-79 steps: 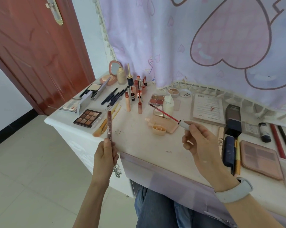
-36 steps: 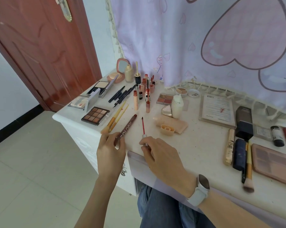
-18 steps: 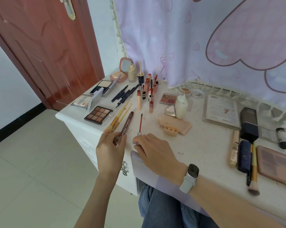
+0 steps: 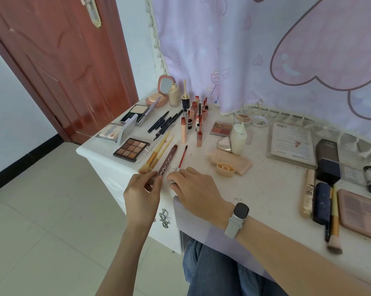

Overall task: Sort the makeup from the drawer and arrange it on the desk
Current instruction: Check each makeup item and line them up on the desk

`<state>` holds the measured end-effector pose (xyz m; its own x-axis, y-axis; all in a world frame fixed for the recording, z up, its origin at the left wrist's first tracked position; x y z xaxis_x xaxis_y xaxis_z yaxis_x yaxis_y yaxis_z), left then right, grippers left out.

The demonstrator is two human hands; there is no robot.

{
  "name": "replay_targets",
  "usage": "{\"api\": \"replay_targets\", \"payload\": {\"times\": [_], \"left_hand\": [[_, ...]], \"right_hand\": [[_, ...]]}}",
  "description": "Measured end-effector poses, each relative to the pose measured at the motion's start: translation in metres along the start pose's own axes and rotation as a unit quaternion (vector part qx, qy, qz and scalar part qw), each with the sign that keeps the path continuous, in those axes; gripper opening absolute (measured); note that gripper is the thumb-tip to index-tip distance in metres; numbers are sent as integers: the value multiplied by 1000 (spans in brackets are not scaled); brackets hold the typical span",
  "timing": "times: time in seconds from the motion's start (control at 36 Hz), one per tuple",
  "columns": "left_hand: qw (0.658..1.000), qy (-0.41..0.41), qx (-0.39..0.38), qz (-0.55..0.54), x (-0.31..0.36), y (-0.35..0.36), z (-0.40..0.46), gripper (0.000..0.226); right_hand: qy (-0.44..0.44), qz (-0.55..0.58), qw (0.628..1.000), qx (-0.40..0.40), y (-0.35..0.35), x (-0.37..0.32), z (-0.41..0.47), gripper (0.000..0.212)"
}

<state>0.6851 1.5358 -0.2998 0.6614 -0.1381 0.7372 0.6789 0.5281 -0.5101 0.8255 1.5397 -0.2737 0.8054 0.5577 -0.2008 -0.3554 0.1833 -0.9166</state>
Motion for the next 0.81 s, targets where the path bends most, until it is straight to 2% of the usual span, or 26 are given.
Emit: {"api": "replay_targets", "payload": {"times": [0.14,0.28,0.56,0.69,0.81], "left_hand": [[1000,2,-1,-5,0,-2,-1,13],[1000,1,7,-7,0,-4,-2,13],[1000,2,-1,-10,2,-4,-7,16],[1000,-3,-2,0,2,-4,-6,15],[1000,-15,-7,2,1,-3,-2,16]], "right_hand": [[0,12,1000,13,-2,-2,1,18],[1,21,1000,10,0,1,-1,27],[68,132,989,27,-7,3,-8,34],[65,96,992,48,-7,0,-12,19],[54,55,996,48,-3,-4,-7,26]]}}
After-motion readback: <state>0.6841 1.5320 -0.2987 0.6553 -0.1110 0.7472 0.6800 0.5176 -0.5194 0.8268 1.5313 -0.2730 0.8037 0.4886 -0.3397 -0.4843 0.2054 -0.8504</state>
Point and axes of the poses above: each hand's wrist, its own z-axis towards the middle knuckle, its own y-axis out of the palm, x = y × z, the point moved 1 cm from there along z, towards the middle knuckle, and after that the axes turned 2 degrees about x, right-handed, at the moved point
